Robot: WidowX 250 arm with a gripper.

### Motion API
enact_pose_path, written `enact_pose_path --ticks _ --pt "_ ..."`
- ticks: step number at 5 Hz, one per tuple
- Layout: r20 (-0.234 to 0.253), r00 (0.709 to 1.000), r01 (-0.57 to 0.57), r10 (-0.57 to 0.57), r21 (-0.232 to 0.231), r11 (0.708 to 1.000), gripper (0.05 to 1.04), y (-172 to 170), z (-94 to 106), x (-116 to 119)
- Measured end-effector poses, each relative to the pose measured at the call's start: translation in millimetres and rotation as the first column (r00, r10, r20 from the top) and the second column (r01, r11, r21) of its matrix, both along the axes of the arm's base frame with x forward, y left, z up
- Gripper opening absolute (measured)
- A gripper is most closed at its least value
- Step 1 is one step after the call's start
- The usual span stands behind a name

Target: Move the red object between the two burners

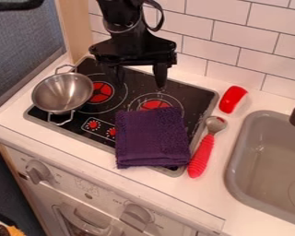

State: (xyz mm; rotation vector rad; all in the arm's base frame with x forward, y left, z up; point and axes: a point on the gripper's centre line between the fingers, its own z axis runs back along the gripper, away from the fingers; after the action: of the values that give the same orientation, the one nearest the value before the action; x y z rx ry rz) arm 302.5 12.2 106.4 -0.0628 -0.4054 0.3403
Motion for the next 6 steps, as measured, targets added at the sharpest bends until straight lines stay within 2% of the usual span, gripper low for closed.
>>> enact_pose_path --ticks 1,2,3,4,5,6 --pt "-0.029 1.000 0.007 -0.007 -0.003 1.000 1.000 -0.7 -8.4 -0.8" --pt "-0.012 0.991 0.135 -0.135 0.018 0.991 1.000 -10.3 -0.3 34.0" --pt "0.006 0.973 0.231 -0.232 0.029 0.972 1.000 -31.7 6.9 58.3" --pt "0.006 0.945 0.327 -0.328 0.050 0.944 1.000 -49.5 4.2 77.6" --pt "-0.019 0.907 0.422 -0.421 0.054 0.905 1.000 -74.9 -10.5 94.9" --pt "-0.048 0.900 0.435 -0.433 0.041 0.900 1.000 -89.1 -30.6 107.8"
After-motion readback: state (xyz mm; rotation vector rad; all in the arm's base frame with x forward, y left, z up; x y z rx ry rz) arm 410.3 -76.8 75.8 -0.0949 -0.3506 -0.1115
